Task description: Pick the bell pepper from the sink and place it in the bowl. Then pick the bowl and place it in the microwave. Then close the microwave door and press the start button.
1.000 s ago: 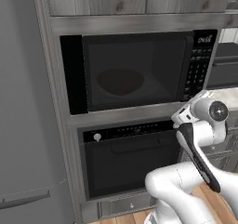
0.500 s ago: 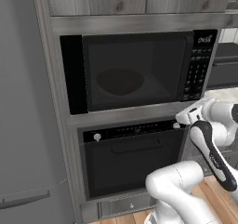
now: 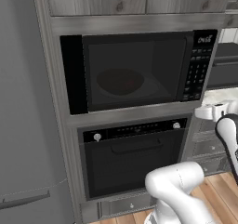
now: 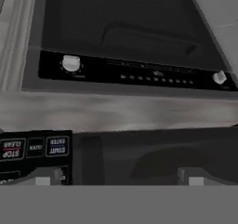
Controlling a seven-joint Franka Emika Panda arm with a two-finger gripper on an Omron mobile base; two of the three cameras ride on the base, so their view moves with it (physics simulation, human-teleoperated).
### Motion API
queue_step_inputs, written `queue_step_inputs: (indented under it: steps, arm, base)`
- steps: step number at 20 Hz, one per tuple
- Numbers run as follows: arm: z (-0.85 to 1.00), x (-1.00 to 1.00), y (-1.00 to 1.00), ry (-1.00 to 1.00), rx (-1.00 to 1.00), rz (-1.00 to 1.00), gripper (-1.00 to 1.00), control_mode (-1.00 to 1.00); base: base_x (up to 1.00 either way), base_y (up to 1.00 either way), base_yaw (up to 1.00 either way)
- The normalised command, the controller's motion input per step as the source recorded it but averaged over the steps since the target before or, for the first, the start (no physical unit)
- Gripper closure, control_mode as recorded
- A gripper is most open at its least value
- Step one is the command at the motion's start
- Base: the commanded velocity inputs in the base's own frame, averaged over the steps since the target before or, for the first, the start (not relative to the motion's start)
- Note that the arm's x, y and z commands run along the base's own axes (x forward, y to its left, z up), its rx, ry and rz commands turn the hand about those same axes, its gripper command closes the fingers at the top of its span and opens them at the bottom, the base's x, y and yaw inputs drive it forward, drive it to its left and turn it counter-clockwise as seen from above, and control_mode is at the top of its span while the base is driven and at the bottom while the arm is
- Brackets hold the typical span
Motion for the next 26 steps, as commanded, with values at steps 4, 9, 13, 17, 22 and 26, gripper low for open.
queue_step_inputs:
  steps: [4, 9, 13, 17, 22, 26]
  arm:
    - [0.21, -0.12, 0.19, 0.15, 0.59, -0.27, -1.00, -1.00]
    - [0.27, -0.09, 0.38, 0.26, 0.64, -0.34, -1.00, -1.00]
    - [0.17, -0.31, -0.24, 0.22, 0.80, -0.22, -1.00, -1.00]
    - [-0.03, -0.36, -0.78, 0.04, 0.85, -0.08, -1.00, -1.00]
    - [-0.04, 0.23, -0.15, 0.06, 0.65, -0.06, -1.00, -1.00]
    - [-0.08, 0.43, 0.13, 0.12, 0.47, 0.00, -1.00, -1.00]
  base:
    - [0.00, 0.00, 0.00]
    - [0.00, 0.00, 0.00]
    - [0.00, 0.00, 0.00]
    - [0.00, 0.00, 0.00]
    - [0.00, 0.00, 0.00]
    - [0.00, 0.00, 0.00]
